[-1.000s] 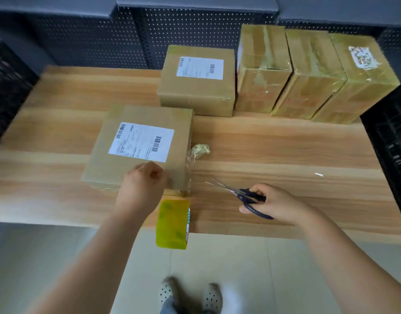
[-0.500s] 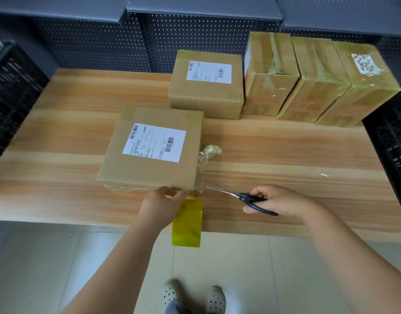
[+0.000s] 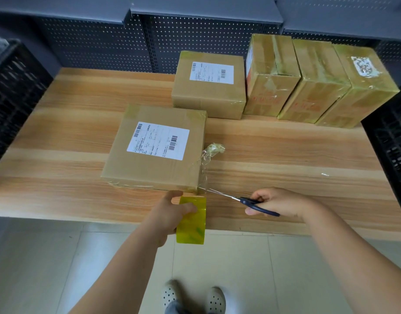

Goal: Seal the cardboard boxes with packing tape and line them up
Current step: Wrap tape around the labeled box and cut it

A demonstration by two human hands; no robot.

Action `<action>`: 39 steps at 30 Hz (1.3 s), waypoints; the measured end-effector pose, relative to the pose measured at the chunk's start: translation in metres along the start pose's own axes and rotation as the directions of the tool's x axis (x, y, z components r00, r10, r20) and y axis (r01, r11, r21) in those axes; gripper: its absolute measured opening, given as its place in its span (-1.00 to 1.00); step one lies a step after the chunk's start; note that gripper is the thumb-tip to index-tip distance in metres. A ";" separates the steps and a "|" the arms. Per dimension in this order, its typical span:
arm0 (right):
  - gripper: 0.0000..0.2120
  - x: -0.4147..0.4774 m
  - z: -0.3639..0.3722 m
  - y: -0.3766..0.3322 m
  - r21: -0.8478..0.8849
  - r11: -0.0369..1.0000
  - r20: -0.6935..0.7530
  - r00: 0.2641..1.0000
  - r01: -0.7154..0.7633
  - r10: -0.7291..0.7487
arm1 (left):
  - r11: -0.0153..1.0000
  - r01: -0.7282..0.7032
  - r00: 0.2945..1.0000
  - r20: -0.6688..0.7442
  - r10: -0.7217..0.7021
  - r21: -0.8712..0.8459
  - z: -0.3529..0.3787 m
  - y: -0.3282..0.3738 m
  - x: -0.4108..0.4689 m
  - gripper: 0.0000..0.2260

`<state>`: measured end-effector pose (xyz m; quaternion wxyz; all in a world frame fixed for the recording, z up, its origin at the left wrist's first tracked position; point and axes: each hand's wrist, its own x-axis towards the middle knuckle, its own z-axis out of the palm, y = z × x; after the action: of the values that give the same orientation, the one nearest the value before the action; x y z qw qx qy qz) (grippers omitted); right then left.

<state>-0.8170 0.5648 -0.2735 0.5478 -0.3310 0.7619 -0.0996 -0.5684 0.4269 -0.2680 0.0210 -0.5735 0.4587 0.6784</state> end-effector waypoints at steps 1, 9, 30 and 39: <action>-0.39 0.001 0.000 0.000 -0.008 1.000 0.006 1.000 0.000 0.000 | 1.000 -0.001 1.000 0.019 0.001 0.004 -0.001 0.000 -0.001 -0.55; -0.35 0.004 0.000 -0.004 -0.003 1.000 0.074 0.997 0.027 -0.026 | 1.000 -0.016 0.996 0.086 0.014 0.016 -0.007 -0.005 0.001 -0.62; -0.64 0.009 0.007 -0.042 -0.090 0.996 0.109 0.994 0.022 -0.012 | 0.997 -0.067 0.993 0.102 0.063 0.035 -0.009 -0.008 0.006 -0.58; -0.54 0.009 0.007 -0.046 -0.107 0.994 0.115 0.993 0.018 -0.006 | 0.997 -0.058 0.994 0.099 0.053 0.048 -0.010 -0.010 0.009 -0.57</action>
<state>-0.7941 0.5258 -0.2602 0.5714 -0.3698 0.7314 -0.0425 -0.5583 0.4215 -0.2801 0.0392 -0.5258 0.4902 0.6940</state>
